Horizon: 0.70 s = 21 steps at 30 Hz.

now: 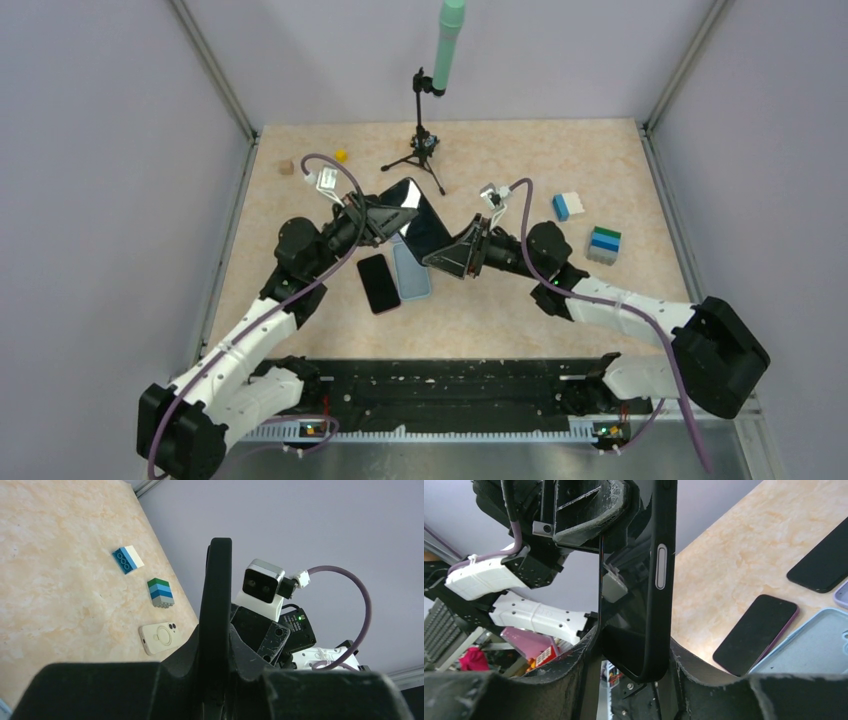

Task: Take the phone out of the phone case
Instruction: Remove the phone case from the phone.

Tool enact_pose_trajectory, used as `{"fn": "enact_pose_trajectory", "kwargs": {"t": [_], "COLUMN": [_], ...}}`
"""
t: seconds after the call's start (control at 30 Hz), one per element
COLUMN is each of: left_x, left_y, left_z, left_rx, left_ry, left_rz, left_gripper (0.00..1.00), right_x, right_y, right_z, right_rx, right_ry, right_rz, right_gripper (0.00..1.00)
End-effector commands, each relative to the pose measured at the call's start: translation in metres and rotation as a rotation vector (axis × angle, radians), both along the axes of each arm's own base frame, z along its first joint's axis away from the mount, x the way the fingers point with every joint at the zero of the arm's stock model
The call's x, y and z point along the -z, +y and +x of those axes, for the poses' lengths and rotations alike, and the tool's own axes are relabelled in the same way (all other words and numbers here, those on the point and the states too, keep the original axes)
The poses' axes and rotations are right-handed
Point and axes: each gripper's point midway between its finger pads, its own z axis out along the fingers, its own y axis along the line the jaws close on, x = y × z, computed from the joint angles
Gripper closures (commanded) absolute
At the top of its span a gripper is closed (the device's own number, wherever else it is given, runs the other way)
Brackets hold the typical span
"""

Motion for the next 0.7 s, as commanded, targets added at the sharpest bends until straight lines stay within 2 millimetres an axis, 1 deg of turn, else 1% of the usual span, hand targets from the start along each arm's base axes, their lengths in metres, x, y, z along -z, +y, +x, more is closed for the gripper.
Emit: {"fn": "enact_pose_trajectory", "kwargs": {"t": [0.0,0.33,0.67], "left_x": [-0.042,-0.027,-0.026], "left_y": [0.0,0.0,-0.005], "left_z": [-0.001,0.011,0.013], "left_rx": [0.001,-0.038,-0.014], "left_ry": [-0.035,0.103,0.126], "left_rz": [-0.055,-0.014,-0.025], "left_gripper": [1.0,1.0,1.0], "right_x": [-0.006,0.012,0.028], "right_y": [0.005,0.004,0.011], "right_z": [-0.001,0.001,-0.005], "right_rx": [0.01,0.031,-0.01], "right_ry": [-0.181,-0.262,-0.286], "right_rz": [-0.058,-0.163,-0.228], "right_gripper": [0.6,0.5,0.42]}}
